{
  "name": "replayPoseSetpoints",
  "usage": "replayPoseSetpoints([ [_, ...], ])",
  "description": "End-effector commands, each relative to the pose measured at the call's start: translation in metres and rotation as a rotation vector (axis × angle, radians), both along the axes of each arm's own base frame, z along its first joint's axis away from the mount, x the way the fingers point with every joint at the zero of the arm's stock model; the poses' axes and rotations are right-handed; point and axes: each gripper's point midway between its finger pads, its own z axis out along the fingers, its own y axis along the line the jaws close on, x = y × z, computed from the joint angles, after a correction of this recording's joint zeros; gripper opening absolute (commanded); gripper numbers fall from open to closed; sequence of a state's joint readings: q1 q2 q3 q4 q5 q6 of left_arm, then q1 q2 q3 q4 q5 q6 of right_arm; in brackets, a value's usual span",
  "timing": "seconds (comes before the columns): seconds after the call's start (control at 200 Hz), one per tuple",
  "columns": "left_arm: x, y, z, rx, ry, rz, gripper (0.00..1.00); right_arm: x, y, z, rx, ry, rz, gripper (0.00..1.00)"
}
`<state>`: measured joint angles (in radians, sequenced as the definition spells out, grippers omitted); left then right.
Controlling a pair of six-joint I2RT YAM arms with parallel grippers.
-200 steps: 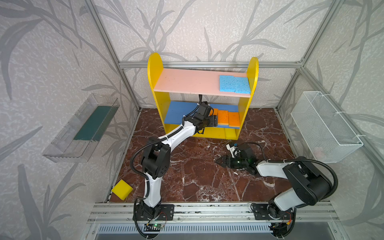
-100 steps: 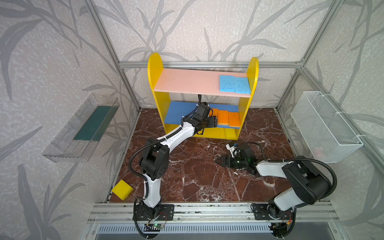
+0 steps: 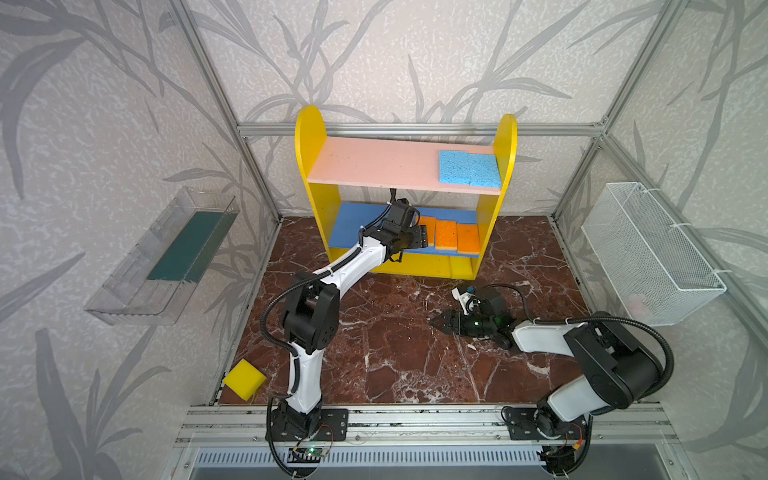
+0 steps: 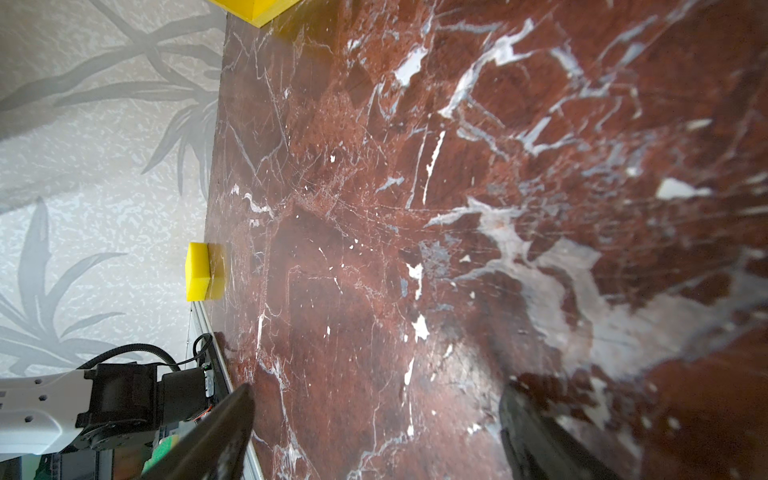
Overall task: Place and organize the cleaning sponges onto the shelf
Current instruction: 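Lower the orange sponge onto the blue shelf beside the other orange sponges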
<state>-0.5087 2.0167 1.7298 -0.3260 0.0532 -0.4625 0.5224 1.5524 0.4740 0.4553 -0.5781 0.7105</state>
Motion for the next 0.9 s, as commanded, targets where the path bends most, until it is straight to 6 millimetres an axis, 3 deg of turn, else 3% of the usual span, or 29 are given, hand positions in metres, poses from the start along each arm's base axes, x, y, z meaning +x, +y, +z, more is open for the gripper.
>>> replayPoseSetpoints([
  [0.0,0.010,-0.007,0.011,-0.003,-0.028,-0.021,0.80,-0.003,-0.004,-0.010,-0.026,0.043,-0.006,0.91],
  [0.265,0.010,-0.022,0.000,-0.037,0.001,-0.052,0.79,-0.003,-0.004,-0.011,-0.031,0.043,-0.007,0.90],
  [0.625,-0.002,-0.034,0.001,-0.037,0.000,-0.072,0.79,-0.003,-0.004,-0.010,-0.030,0.044,-0.006,0.90],
  [0.9,-0.010,-0.035,0.013,-0.050,-0.023,-0.071,0.79,-0.003,-0.004,-0.010,-0.030,0.041,-0.005,0.90],
])
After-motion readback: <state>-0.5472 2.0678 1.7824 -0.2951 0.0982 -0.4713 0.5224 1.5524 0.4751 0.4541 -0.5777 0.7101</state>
